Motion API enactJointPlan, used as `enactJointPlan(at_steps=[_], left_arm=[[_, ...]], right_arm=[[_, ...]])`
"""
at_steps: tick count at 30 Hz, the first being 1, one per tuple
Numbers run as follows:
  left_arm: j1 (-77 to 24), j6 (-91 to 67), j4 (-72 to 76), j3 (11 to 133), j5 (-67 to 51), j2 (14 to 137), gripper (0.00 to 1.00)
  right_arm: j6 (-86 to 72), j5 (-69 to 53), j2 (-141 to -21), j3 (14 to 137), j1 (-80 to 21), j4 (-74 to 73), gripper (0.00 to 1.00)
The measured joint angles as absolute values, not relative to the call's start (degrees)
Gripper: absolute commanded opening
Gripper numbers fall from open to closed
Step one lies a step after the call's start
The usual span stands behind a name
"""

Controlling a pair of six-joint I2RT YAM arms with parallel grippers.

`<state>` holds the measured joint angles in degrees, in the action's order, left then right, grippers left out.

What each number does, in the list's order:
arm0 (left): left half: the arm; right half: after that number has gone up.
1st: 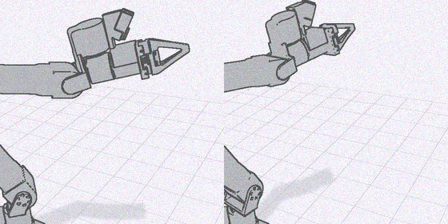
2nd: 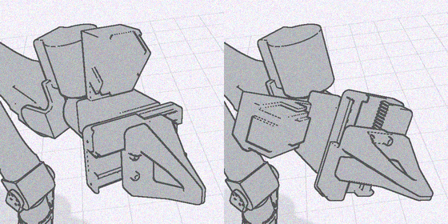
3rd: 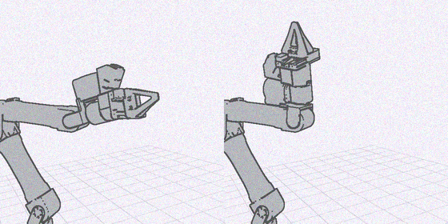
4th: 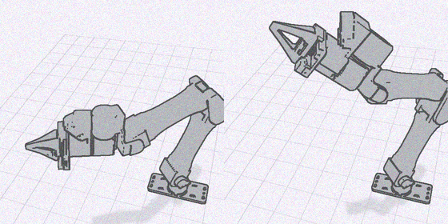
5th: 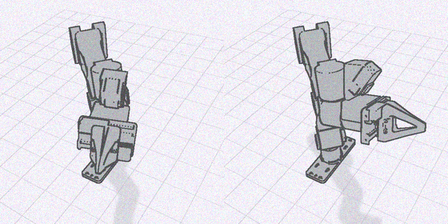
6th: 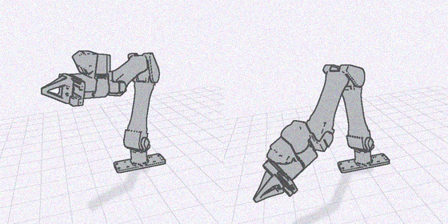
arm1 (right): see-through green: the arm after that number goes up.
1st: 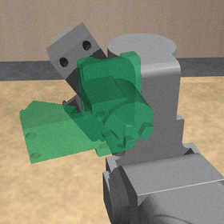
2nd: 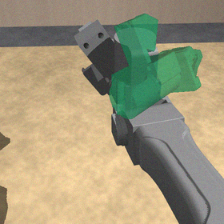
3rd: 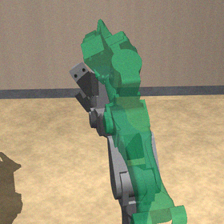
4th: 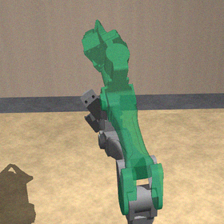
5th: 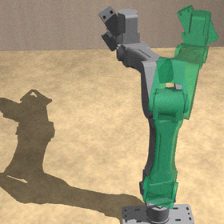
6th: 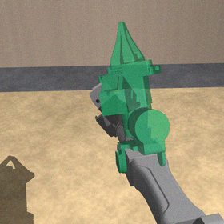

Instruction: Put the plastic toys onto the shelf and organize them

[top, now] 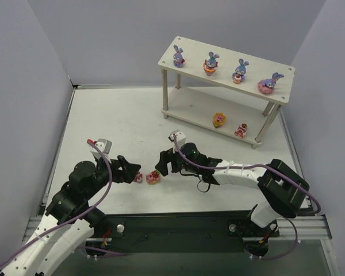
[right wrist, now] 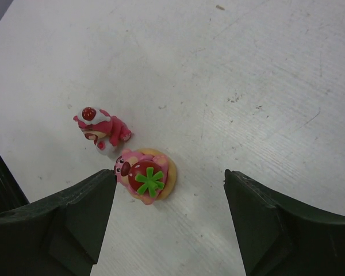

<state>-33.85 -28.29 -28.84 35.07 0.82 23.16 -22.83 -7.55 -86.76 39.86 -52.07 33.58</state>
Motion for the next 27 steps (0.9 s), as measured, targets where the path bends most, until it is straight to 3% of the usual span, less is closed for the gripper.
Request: enactJointPlan(at_steps=[12,21,24,25,27], left_arm=[[-33.8,-28.3,-29.6,35.1,0.8,22.4,0.95],[-33.8,-28.3,-29.8,35.1,0.9,22.4,0.95],[-33.8,-28.3,-29.8,35.1,0.9,22.4,0.95],[-33.8,-28.3,-29.8,35.1,1.0,22.4,0.95],[-33.8,-28.3,-29.8,35.1,1.1,22.3,0.95]], right_arm=[[-23.6,-10.5,-94.5,45.7,-55.4,31.3,0.70],[-24.3,-10.5,-97.9,46.9,-57.1,29.3,0.49],[-24.3,-10.0,-98.4,47.8,-57.1,28.1,0.35],[-24.3,-9.7,-98.4,48.0,-57.1,27.8,0.20],[-24.6,-9.4,-98.4,48.4,-57.1,27.6,0.06]])
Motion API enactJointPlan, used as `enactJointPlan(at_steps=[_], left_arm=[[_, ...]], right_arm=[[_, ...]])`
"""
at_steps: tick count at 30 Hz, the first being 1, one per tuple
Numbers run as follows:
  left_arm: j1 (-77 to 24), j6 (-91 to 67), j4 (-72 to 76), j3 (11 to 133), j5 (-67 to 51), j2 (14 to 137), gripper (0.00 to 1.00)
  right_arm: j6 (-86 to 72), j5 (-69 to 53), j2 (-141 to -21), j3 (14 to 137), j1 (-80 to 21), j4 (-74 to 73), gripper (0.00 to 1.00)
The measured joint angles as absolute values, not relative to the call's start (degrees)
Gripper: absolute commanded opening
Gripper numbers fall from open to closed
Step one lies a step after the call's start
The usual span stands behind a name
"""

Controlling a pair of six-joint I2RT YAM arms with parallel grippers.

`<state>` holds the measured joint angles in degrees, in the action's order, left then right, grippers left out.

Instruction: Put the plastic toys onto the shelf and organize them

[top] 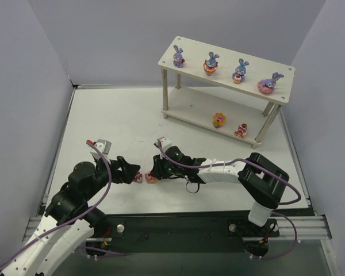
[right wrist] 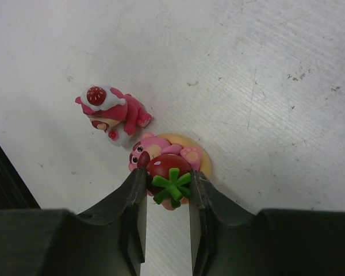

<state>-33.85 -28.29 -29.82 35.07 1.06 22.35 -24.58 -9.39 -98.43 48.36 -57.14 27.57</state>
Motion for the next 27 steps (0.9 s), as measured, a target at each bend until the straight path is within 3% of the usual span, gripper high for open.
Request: enactJointPlan(at_steps=[1,12,27], left_arm=[[-33.8,-28.3,-29.8,35.1,1.1,22.3,0.95],[-33.8,-28.3,-29.8,35.1,1.1,22.1,0.95],[-33.8,-28.3,-29.9,35.1,1.1,21.5,0.95]], right_arm=[[-25.2,-8.9,-98.4,48.7,-57.1,27.6,0.00],[-27.0,4.6,-95.8,50.3,-56.6,20.7,0.00],[-23.3,10.5,-95.9,68.7,-32.0,15.6,0.00]])
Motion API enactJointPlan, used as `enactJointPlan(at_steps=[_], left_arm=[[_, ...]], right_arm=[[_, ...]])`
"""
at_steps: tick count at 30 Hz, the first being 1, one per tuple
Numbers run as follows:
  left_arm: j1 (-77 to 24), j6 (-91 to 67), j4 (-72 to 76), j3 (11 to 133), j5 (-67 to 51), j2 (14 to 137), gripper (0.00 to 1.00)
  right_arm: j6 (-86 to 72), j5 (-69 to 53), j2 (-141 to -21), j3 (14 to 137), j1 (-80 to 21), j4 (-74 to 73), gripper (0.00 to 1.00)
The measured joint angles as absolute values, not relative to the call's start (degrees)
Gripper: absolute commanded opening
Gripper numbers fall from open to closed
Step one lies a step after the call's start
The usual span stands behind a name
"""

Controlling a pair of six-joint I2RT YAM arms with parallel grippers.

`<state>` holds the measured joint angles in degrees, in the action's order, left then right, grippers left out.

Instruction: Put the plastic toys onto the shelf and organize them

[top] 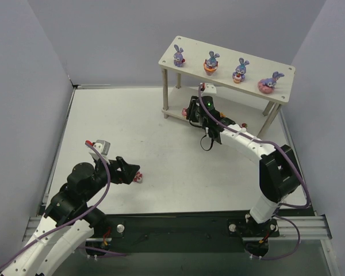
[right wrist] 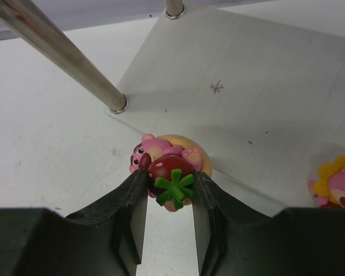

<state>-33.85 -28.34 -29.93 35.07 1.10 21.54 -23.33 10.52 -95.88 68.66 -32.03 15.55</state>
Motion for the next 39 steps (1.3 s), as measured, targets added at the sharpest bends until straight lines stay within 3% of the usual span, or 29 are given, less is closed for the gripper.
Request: enactJointPlan(at_steps=[34,39], left_arm=[[-33.8,-28.5,-30.0,35.1,1.2,22.1,0.95],[-33.8,-28.5,-30.0,35.1,1.3,22.2,0.95]], right_arm=[[-27.9,14.7,-103.0,67.0,-27.0,20.9,0.00],[-29.5,14.4,-104.3,67.1,-26.1,22.1,0.04]])
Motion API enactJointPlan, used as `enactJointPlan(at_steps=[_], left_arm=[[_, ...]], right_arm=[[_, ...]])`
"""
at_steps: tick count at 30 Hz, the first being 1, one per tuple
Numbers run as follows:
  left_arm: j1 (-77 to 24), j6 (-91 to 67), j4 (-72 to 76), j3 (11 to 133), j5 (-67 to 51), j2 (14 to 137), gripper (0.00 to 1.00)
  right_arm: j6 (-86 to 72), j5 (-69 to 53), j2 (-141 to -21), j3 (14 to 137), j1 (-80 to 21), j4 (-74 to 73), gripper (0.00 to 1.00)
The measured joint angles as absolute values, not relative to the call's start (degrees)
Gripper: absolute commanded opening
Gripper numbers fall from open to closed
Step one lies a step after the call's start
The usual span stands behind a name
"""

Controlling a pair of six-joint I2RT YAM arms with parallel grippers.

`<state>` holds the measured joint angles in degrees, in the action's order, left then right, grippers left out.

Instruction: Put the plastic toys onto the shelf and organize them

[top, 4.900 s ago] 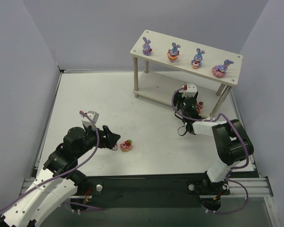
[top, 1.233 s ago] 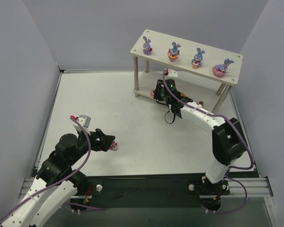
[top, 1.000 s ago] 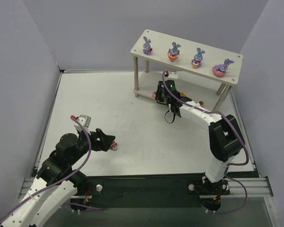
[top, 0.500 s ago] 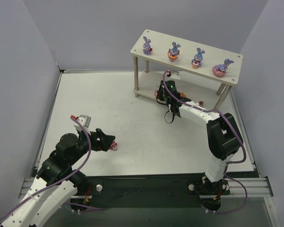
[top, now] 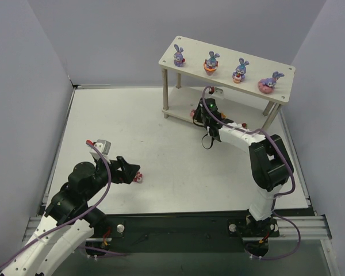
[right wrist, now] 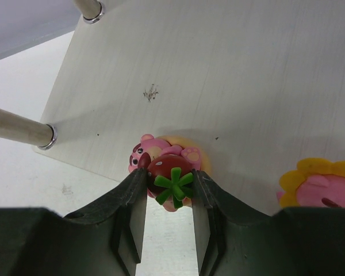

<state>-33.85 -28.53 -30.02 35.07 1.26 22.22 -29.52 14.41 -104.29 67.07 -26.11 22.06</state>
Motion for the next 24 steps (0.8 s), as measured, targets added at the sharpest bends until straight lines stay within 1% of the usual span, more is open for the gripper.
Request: enactJointPlan(at_steps=[4,6,7,8,10,11,12,16,24], left_arm=[[-33.8,-28.5,-30.0,35.1,1.3,22.3,0.95],[-33.8,-28.5,-30.0,35.1,1.3,22.3,0.95],[-33.8,-28.5,-30.0,35.1,1.3,22.3,0.95],[-33.8,-28.5,-30.1,35.1,1.3,22.3,0.95],[-33.8,-28.5,-30.2,35.1,1.3,22.3,0.95],[-33.8,-28.5,-30.2,35.1,1.3,22.4,0.95],[-33.8,-28.5,-30.2,35.1,1.3,22.4,0.95],[-33.8,-28.5,-30.2,35.1,1.3,22.4,0.95],[-33.8,-28.5,-30.2,35.1,1.3,22.5,0.95]], right_arm=[[-30.4,13.6,-104.9,67.2,-25.3,23.1,0.08],[-30.5,13.2,-105.0,67.3,-24.8,23.2,0.14],[-30.5,13.0,-105.3,67.5,-24.6,23.2,0.18],[-30.5,12.8,-105.5,67.7,-24.4,23.4,0.26],[-30.4,12.4,-105.8,67.8,-24.1,24.0,0.35],[-30.3,12.2,-105.9,67.8,-24.0,24.1,0.42],[-30.2,12.1,-105.9,67.8,-24.0,24.2,0.45],[-29.5,11.7,-105.9,67.4,-24.0,24.7,0.53],[-28.6,11.4,-105.8,66.0,-24.0,26.3,0.63]])
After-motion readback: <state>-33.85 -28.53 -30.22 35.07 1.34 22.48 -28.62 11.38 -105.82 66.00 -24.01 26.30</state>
